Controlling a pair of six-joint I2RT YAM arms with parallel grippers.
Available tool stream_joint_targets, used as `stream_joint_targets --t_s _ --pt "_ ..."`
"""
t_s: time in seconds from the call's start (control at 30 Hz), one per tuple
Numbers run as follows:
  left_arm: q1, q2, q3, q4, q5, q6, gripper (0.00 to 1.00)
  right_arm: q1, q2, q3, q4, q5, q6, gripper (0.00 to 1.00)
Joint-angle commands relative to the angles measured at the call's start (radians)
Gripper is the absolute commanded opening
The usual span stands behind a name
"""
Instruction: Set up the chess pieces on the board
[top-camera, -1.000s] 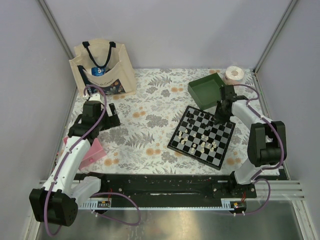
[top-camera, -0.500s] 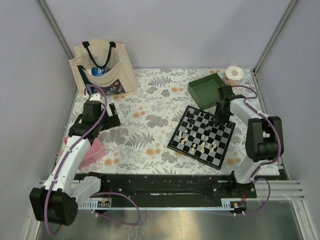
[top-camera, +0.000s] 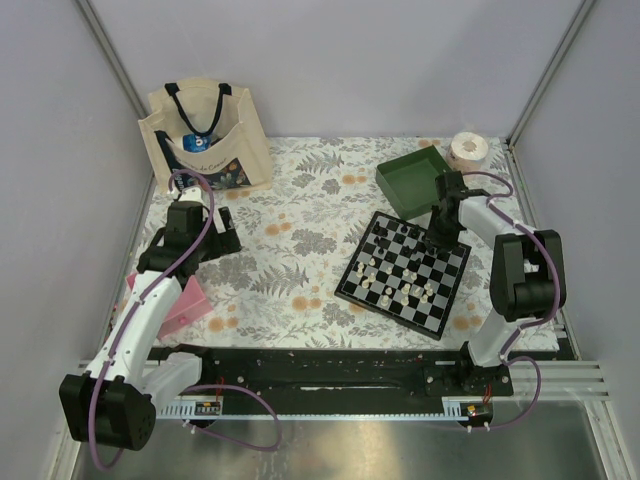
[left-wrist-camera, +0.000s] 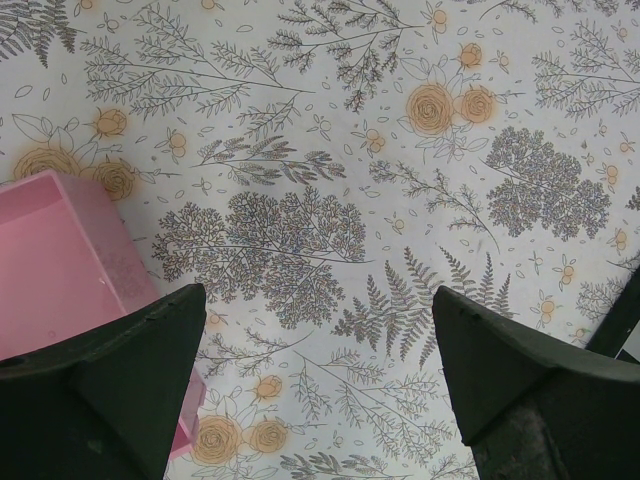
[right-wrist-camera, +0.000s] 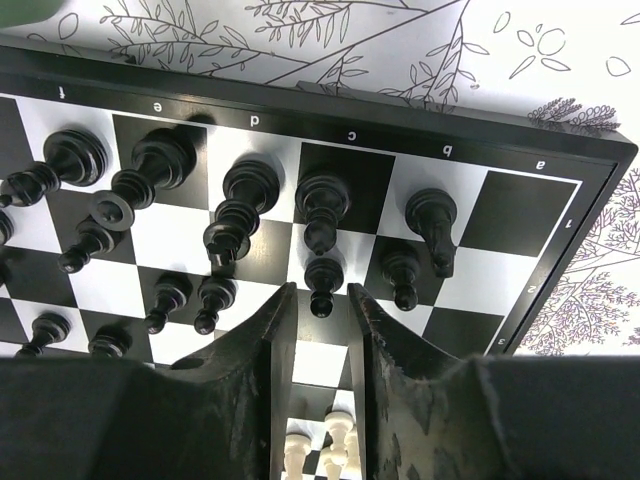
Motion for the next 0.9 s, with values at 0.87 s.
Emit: stream_joint_targets --t_s 0.87 --pt "0.005 -0.015 0.042 0.019 0.025 0.014 0.99 0.077 -0.151 -0.052 -0.014 -0.074 0.024 0.40"
